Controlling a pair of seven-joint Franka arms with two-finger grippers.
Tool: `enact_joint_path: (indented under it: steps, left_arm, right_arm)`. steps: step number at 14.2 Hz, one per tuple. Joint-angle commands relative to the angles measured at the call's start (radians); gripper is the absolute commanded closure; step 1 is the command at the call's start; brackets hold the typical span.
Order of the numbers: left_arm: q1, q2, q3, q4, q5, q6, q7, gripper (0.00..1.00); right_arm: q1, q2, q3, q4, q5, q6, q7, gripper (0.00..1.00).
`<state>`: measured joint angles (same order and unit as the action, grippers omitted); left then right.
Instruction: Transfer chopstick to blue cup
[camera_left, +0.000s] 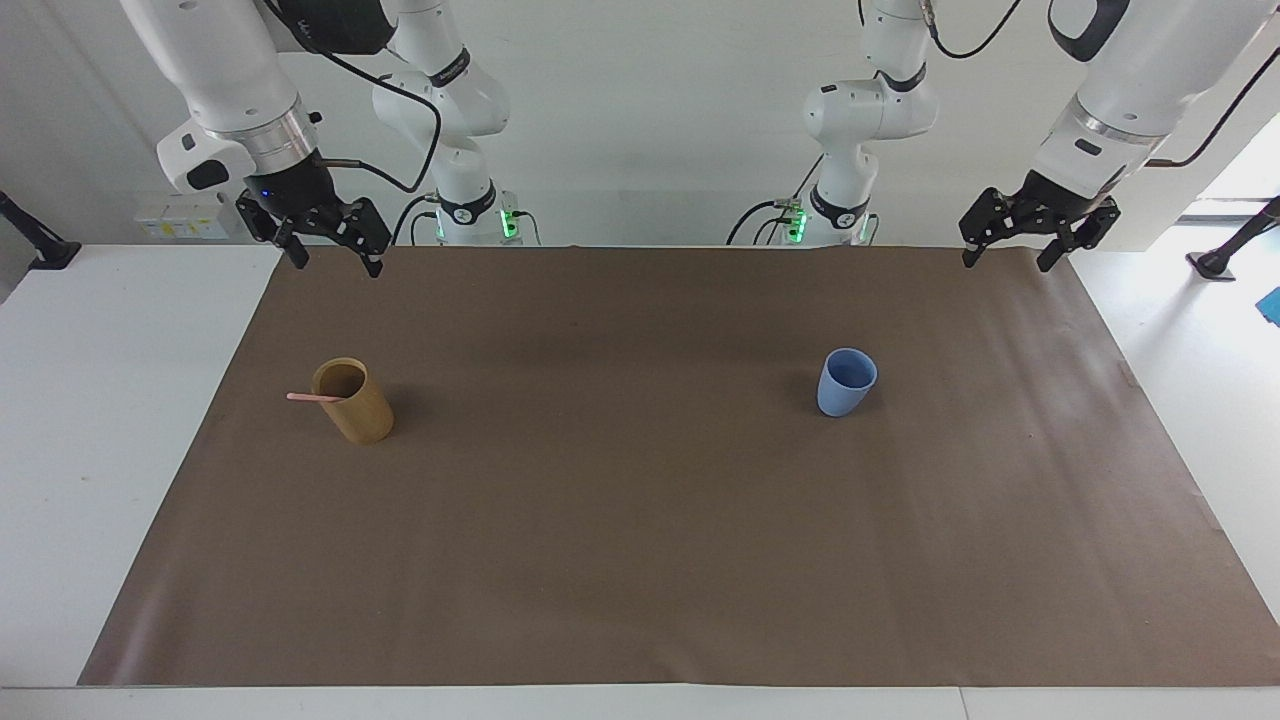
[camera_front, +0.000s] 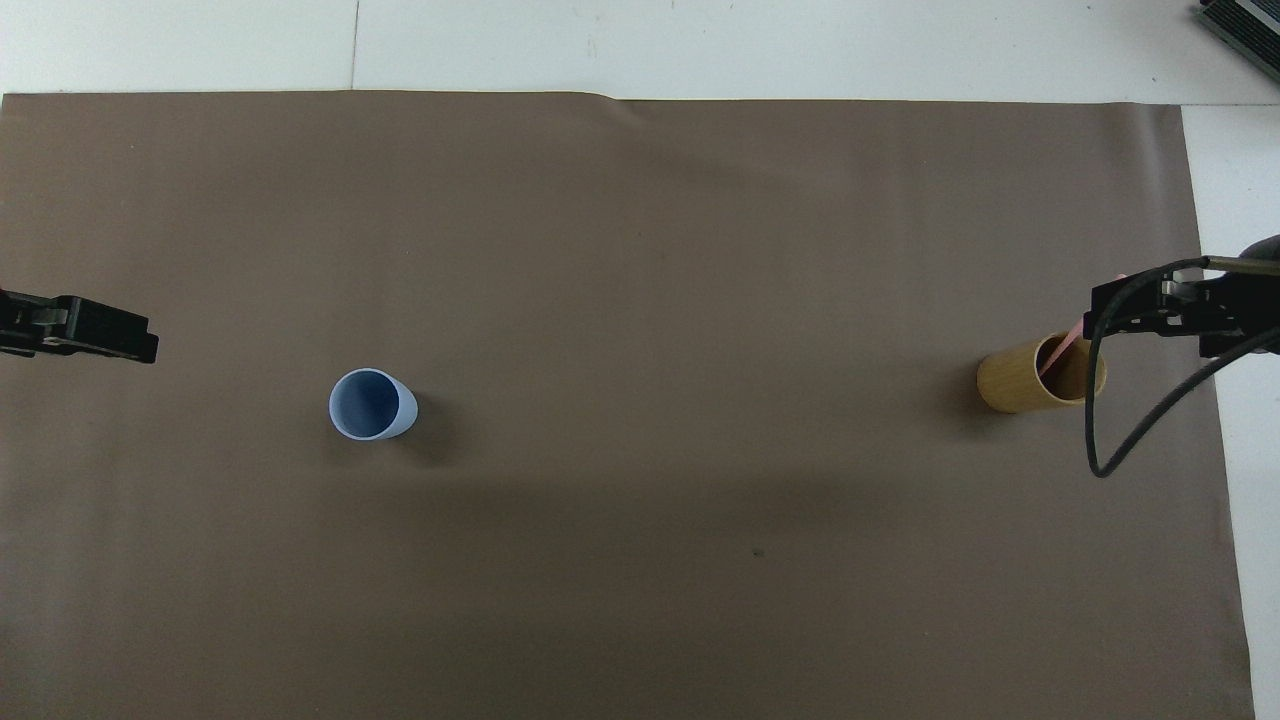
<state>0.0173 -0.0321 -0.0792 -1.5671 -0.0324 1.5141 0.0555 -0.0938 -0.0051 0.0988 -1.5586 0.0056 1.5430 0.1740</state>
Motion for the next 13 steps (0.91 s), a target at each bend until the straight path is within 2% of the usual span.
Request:
enact_joint_path:
  steps: [1,13]
  left_arm:
    - [0.013,-0.017,-0.008,-0.030,-0.008,0.017,0.009,0.00]
    - [0.016,-0.023,-0.008,-0.050,-0.009,0.049,0.001,0.00]
  right_arm:
    - [-0.011,0.002,0.004,0.008,0.021,-0.003,0.002,0.00]
    - [-0.006,0.004,0.007,0.009,0.022,0.000,-0.002,0.00]
